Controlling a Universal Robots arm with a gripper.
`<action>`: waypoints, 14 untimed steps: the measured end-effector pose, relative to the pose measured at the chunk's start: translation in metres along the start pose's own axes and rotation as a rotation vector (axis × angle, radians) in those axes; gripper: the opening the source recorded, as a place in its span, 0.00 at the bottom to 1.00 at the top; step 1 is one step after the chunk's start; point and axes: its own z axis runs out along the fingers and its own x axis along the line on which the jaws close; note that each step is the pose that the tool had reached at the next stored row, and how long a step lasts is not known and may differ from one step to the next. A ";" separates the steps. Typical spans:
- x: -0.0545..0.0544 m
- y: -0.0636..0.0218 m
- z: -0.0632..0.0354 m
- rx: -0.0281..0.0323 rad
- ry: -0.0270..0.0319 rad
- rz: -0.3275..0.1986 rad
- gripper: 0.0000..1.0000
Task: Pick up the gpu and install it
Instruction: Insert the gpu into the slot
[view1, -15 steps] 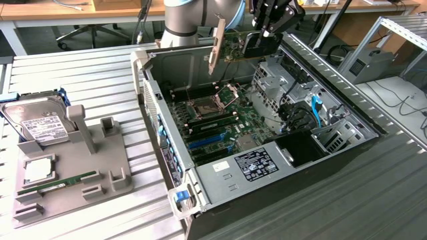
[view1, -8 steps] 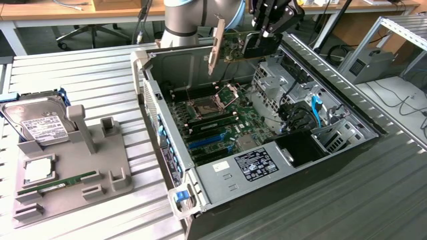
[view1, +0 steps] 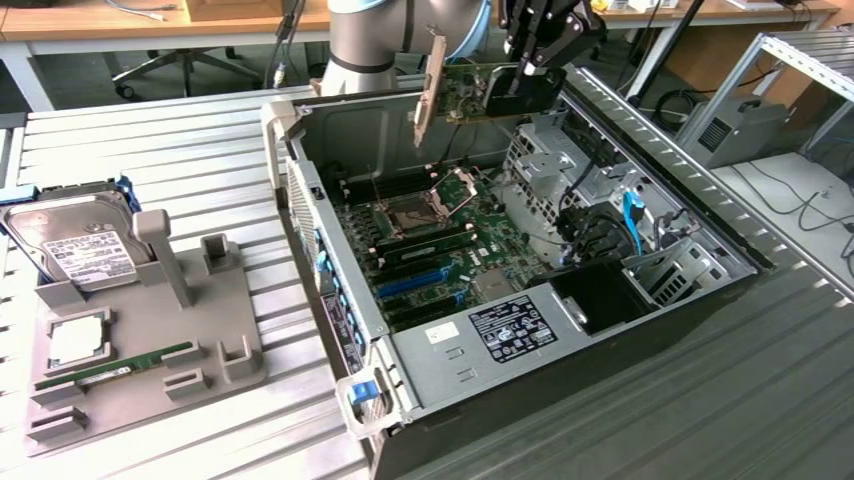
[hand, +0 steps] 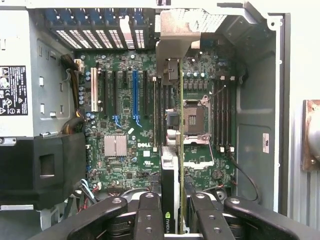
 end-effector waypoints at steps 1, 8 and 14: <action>0.000 0.0000 0.0000 0.0000 -0.0001 0.000 0.27; 0.000 0.0031 0.0067 0.0111 -0.0002 0.000 0.27; 0.000 0.0055 0.0138 0.0194 -0.0003 0.000 0.27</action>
